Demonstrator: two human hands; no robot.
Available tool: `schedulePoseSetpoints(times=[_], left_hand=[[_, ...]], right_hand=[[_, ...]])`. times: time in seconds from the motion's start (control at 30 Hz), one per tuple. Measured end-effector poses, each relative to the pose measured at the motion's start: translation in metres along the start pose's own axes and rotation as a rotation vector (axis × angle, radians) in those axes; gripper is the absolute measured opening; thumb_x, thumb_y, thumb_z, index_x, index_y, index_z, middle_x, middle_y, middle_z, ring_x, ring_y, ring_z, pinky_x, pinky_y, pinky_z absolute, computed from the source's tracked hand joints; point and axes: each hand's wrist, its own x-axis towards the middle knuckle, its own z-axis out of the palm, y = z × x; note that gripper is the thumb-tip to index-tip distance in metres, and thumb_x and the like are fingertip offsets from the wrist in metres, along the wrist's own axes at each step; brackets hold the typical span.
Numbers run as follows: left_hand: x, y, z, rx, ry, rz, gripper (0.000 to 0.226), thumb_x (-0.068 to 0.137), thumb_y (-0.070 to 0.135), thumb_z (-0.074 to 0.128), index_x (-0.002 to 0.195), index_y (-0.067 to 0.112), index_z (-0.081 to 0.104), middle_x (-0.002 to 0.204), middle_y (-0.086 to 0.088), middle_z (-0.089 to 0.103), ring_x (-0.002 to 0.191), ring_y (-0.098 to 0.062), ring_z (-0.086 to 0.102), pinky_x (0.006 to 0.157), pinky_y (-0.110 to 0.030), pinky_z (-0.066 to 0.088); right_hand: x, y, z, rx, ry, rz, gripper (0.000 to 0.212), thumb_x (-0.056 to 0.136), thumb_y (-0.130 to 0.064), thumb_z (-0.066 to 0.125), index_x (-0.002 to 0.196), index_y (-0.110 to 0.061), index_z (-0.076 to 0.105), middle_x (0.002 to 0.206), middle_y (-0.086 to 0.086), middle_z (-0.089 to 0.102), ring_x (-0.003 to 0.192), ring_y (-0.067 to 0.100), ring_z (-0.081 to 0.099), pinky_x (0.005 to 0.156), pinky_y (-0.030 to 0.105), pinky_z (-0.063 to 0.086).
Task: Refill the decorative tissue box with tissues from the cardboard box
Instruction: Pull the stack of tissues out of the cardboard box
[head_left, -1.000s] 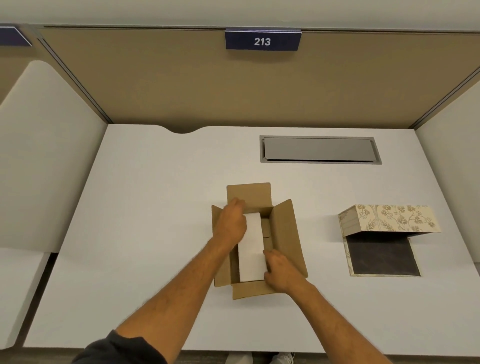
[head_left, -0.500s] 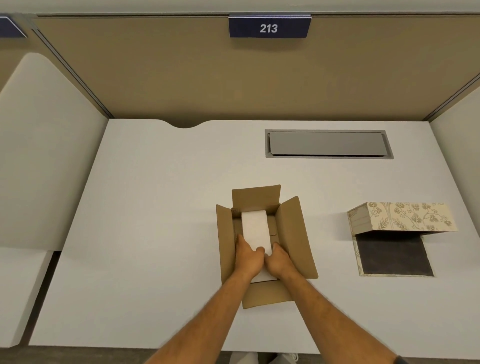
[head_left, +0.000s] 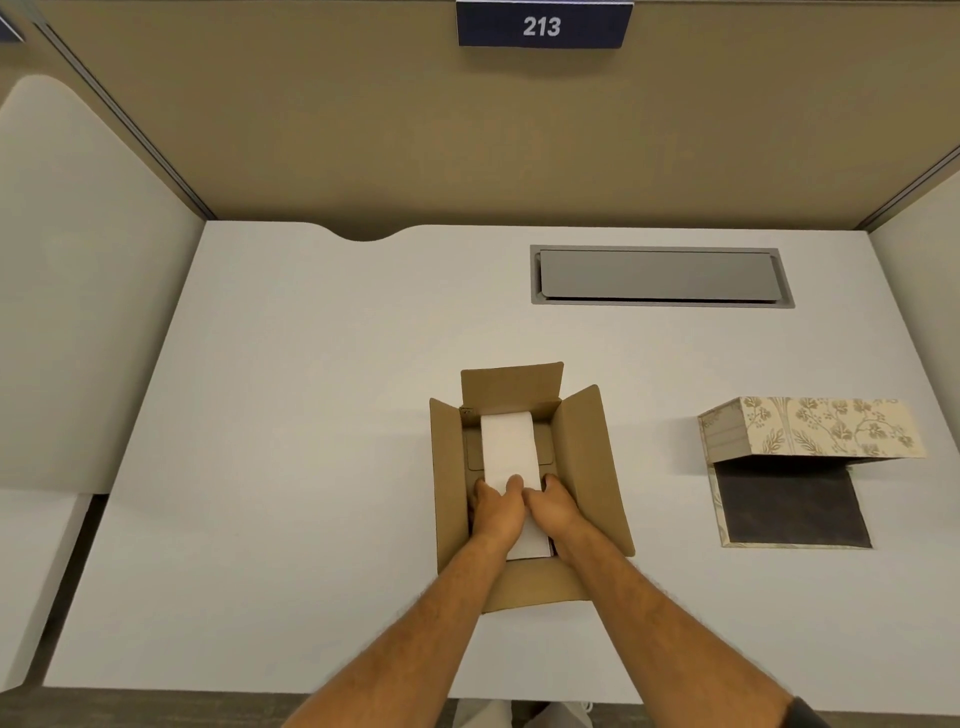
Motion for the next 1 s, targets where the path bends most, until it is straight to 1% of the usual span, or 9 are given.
schedulePoseSetpoints(times=[0.2,0.37,0.47,0.6,0.67,0.73,0.77,0.87,1.0], left_hand=[[-0.006,0.009,-0.003,0.045,-0.005,-0.015,0.066,0.102,0.046,0.041,0.154,0.01,0.021,0.159,-0.009,0.033,0.144,-0.028,0.037,0.115,-0.042,0.034],[-0.018,0.017,-0.011,0.051,0.019,0.036,0.071,0.102,0.045,0.042,0.157,0.011,0.013,0.163,-0.008,0.026,0.148,-0.028,0.031,0.119,-0.042,0.029],[-0.026,0.021,-0.015,0.033,0.008,0.081,0.069,0.102,0.046,0.042,0.156,0.012,0.017,0.161,-0.008,0.03,0.146,-0.029,0.035,0.119,-0.045,0.033],[-0.04,0.028,-0.024,0.035,-0.001,0.107,0.058,0.102,0.045,0.042,0.148,0.013,0.027,0.15,-0.009,0.044,0.132,-0.03,0.05,0.107,-0.045,0.047],[-0.049,0.032,-0.03,0.029,-0.006,0.111,0.055,0.102,0.044,0.043,0.148,0.016,0.028,0.146,-0.009,0.048,0.122,-0.029,0.056,0.095,-0.041,0.053],[-0.058,0.034,-0.036,0.014,-0.011,0.127,0.053,0.102,0.044,0.044,0.147,0.019,0.029,0.142,-0.008,0.051,0.108,-0.025,0.059,0.081,-0.036,0.055],[-0.062,0.035,-0.04,0.006,-0.014,0.136,0.052,0.102,0.044,0.045,0.146,0.021,0.03,0.14,-0.008,0.052,0.105,-0.024,0.059,0.078,-0.035,0.055],[-0.074,0.039,-0.049,-0.02,-0.017,0.161,0.049,0.1,0.046,0.048,0.141,0.023,0.037,0.135,-0.006,0.056,0.105,-0.024,0.062,0.079,-0.036,0.057],[-0.088,0.048,-0.06,-0.086,-0.071,0.185,0.044,0.097,0.048,0.054,0.133,0.025,0.045,0.122,-0.001,0.061,0.098,-0.02,0.064,0.071,-0.031,0.055]], right_hand=[[-0.005,-0.003,0.001,0.139,-0.037,0.047,0.042,0.096,-0.027,0.056,0.135,-0.013,0.053,0.126,0.01,0.066,0.11,0.028,0.065,0.097,0.046,0.056],[-0.021,-0.011,0.002,0.265,-0.064,0.001,0.043,0.097,-0.028,0.055,0.137,-0.011,0.051,0.126,0.009,0.067,0.109,0.026,0.066,0.095,0.046,0.057],[-0.028,-0.015,-0.001,0.287,-0.073,-0.033,0.044,0.096,-0.032,0.057,0.135,-0.012,0.05,0.125,0.008,0.067,0.107,0.025,0.067,0.092,0.046,0.058],[-0.042,-0.019,-0.005,0.306,-0.078,-0.081,0.041,0.096,-0.033,0.059,0.133,-0.017,0.053,0.121,0.007,0.068,0.104,0.026,0.068,0.084,0.045,0.061],[-0.052,-0.021,-0.007,0.294,-0.069,-0.097,0.041,0.095,-0.035,0.06,0.133,-0.02,0.052,0.122,0.006,0.066,0.103,0.026,0.068,0.082,0.044,0.062],[-0.062,-0.024,-0.009,0.28,-0.059,-0.108,0.04,0.096,-0.034,0.06,0.133,-0.022,0.051,0.123,0.005,0.065,0.102,0.026,0.067,0.082,0.044,0.062],[-0.066,-0.026,-0.01,0.283,-0.061,-0.118,0.039,0.096,-0.034,0.06,0.133,-0.023,0.051,0.124,0.006,0.064,0.102,0.026,0.067,0.084,0.045,0.061],[-0.081,-0.031,-0.015,0.281,-0.056,-0.158,0.039,0.095,-0.035,0.061,0.131,-0.024,0.051,0.124,0.005,0.065,0.103,0.027,0.067,0.088,0.048,0.06],[-0.099,-0.04,-0.021,0.326,-0.067,-0.205,0.037,0.095,-0.034,0.062,0.129,-0.023,0.053,0.121,0.004,0.066,0.104,0.026,0.067,0.084,0.043,0.061]])
